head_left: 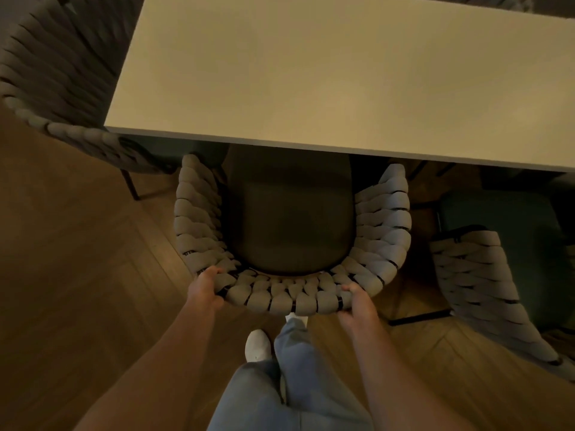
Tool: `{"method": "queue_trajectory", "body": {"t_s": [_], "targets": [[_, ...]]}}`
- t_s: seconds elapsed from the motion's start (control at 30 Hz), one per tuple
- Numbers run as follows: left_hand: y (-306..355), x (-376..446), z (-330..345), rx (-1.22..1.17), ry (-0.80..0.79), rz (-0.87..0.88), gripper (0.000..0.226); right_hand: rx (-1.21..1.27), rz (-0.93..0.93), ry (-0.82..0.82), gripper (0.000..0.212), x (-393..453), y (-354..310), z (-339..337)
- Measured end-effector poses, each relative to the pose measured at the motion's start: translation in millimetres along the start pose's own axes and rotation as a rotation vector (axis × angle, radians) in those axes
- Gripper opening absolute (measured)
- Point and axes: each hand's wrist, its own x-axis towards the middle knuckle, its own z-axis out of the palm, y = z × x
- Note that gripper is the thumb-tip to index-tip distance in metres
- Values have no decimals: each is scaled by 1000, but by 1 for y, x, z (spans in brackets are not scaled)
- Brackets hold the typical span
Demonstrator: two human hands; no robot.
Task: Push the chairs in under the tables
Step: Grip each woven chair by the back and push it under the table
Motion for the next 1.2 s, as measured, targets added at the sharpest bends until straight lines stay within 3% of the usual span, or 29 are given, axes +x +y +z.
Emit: {"method": "queue_trajectory", "body": {"t_s": [0.13, 0.4, 0.53, 0.63, 0.77, 0.9, 1.2], "targets": [[5, 13, 4, -4, -22, -15, 44, 5, 8, 13, 17, 9, 0, 10], [8, 38, 6, -30, -44, -13, 45, -34, 49, 74, 30, 19, 16, 8], [10, 46, 13, -13, -33, -34, 15, -6, 38, 55, 15, 24, 10, 13], [18, 54, 19, -3, -32, -26, 9, 6, 45, 25, 15, 30, 2, 21], [36, 72, 22, 28, -61, 7, 33, 4, 68, -11, 17, 36, -3, 39], [50, 76, 28, 27, -65, 41, 42, 33, 83, -32, 16, 40, -3, 51], [52, 81, 28, 51, -88, 58, 37, 48, 68, -18, 31, 34, -4, 61]]}}
